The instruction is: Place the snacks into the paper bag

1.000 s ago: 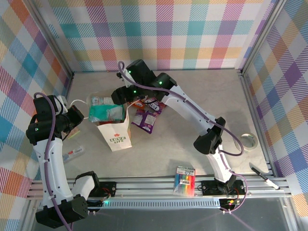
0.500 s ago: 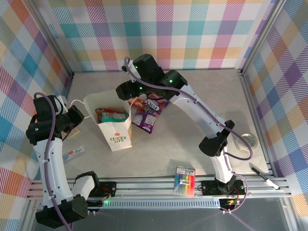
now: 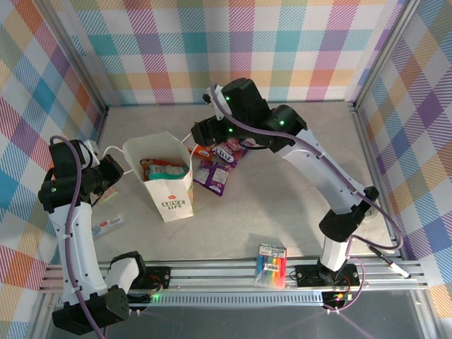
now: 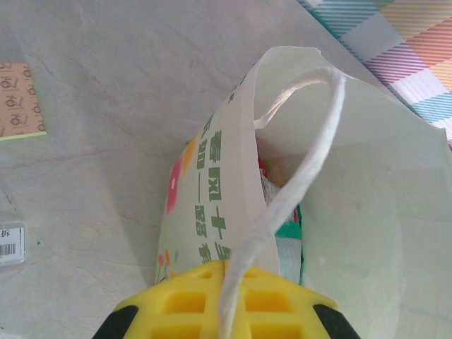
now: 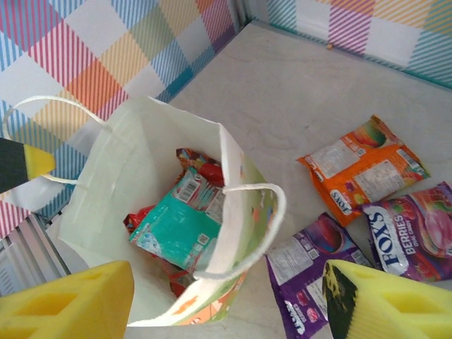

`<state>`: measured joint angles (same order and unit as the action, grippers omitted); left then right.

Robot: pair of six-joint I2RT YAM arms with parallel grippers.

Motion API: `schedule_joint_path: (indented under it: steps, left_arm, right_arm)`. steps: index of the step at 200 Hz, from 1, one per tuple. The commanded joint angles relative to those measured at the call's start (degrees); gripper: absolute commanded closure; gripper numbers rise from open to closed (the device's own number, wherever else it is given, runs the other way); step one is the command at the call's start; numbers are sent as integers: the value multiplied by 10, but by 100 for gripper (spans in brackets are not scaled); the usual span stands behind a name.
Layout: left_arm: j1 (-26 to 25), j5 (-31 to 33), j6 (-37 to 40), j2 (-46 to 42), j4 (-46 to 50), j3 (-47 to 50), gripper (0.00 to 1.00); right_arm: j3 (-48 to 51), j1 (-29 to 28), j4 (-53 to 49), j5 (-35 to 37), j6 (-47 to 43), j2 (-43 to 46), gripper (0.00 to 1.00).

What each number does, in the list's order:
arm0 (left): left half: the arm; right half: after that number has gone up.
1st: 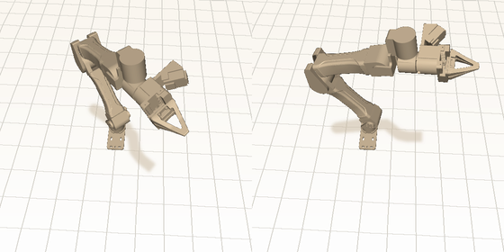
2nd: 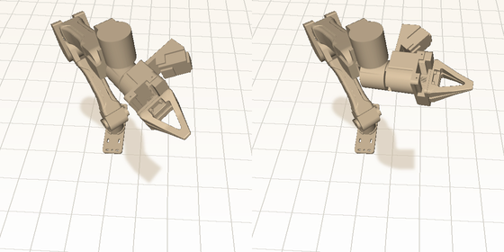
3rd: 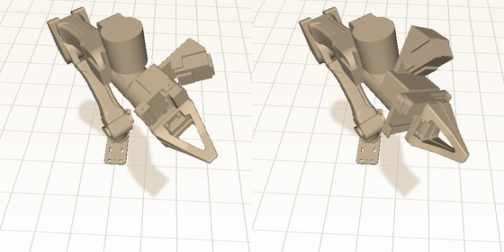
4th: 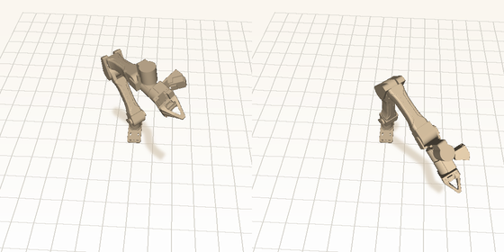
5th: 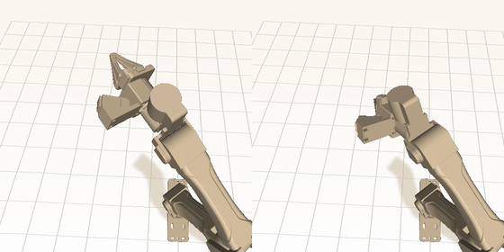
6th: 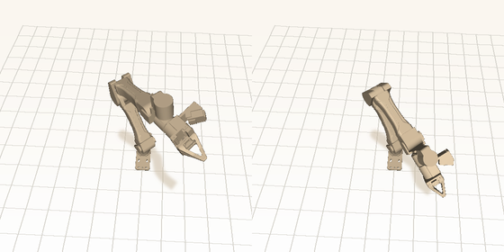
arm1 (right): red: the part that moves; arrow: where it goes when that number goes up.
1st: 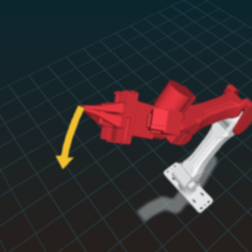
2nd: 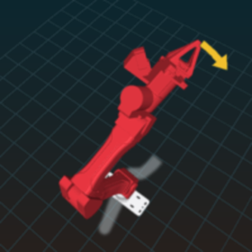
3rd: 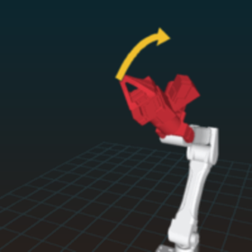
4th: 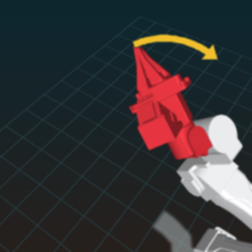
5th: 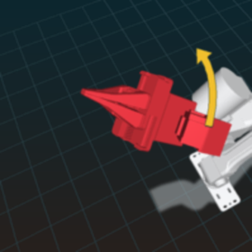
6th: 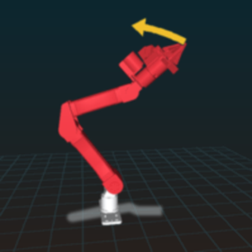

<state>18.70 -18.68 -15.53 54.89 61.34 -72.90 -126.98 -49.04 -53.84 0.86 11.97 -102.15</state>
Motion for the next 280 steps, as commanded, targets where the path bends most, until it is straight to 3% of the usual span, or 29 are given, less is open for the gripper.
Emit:
schedule_joint_path:
  steps: [1,39,96,146,220,280]
  left_arm:
    - [9,-15,9,-4,13,-14,96]
    - [9,-13,11,-4,17,-19,96]
    - [9,-14,11,-4,18,-22,96]
    - [9,-17,10,-2,15,-21,96]
    - [9,-22,11,-2,21,-22,95]
    - [9,-17,13,-7,24,-16,95]
  right_arm:
    - [38,12,25,8,9,36,29]
    - [134,42,50,1,38,97,28]
    - [325,125,118,-87,139,192,25]
    - [440,162,161,-127,198,243,23]
    - [580,195,265,-212,279,239,20]
    - [612,197,323,-250,308,174,20]
